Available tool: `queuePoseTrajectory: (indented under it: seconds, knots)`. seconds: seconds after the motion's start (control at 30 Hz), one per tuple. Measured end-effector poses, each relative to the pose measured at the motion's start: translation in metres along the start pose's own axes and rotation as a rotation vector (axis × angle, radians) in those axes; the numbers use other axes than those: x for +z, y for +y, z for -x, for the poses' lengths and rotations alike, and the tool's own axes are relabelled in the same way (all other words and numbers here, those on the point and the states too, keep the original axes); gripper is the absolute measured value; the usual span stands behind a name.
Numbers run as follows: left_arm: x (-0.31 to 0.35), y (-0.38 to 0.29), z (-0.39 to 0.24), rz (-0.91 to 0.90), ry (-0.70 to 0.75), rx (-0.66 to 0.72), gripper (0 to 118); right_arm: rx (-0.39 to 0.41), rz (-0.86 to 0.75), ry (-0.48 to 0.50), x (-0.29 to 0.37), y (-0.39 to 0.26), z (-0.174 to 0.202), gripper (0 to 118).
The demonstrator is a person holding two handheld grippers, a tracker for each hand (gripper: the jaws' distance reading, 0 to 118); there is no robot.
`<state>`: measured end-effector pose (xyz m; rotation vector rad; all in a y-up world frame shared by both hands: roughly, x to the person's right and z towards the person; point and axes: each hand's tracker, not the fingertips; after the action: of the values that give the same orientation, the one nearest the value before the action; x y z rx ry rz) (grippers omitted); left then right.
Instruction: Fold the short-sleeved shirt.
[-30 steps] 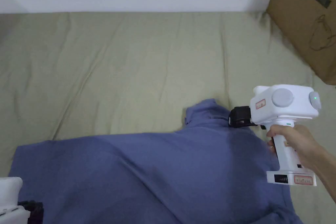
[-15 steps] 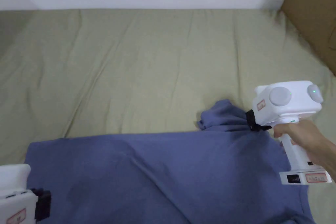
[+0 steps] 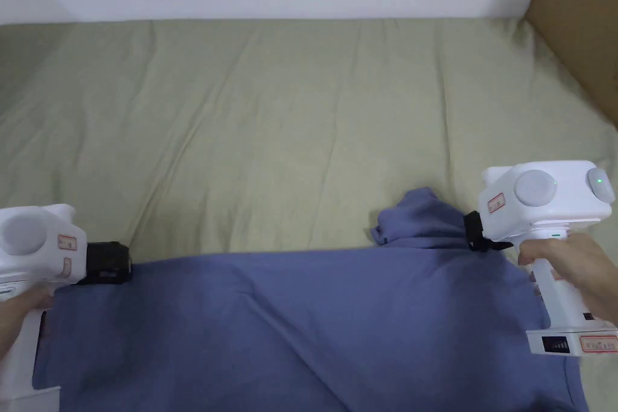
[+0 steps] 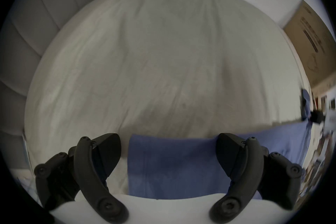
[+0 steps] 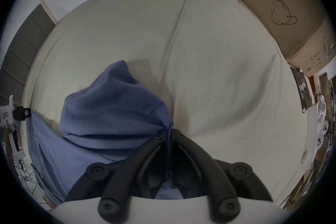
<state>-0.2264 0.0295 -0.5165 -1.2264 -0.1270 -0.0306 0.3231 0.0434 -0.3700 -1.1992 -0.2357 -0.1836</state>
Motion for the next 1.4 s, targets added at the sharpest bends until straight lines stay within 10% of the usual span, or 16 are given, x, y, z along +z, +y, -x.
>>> queuePoseTrajectory:
  seconds: [0.23, 0.3, 0.9, 1.4]
  knots:
    - [0.03, -0.008, -0.024, -0.031, 0.022, -0.154, 51, 0.011, 0.0, -0.001, 0.014, -0.001, 0.002, 5]
    - [0.039, -0.008, -0.023, -0.001, -0.085, -0.101, 4, 0.011, -0.018, 0.002, 0.028, -0.007, 0.002, 5]
    - [0.201, -0.176, 0.008, -0.172, -0.041, -0.209, 4, 0.049, -0.159, 0.081, 0.207, -0.175, -0.025, 5]
    - [0.185, -0.295, 0.015, -0.071, -0.049, -0.231, 4, -0.099, -0.049, 0.11, 0.2, -0.325, -0.052, 5]
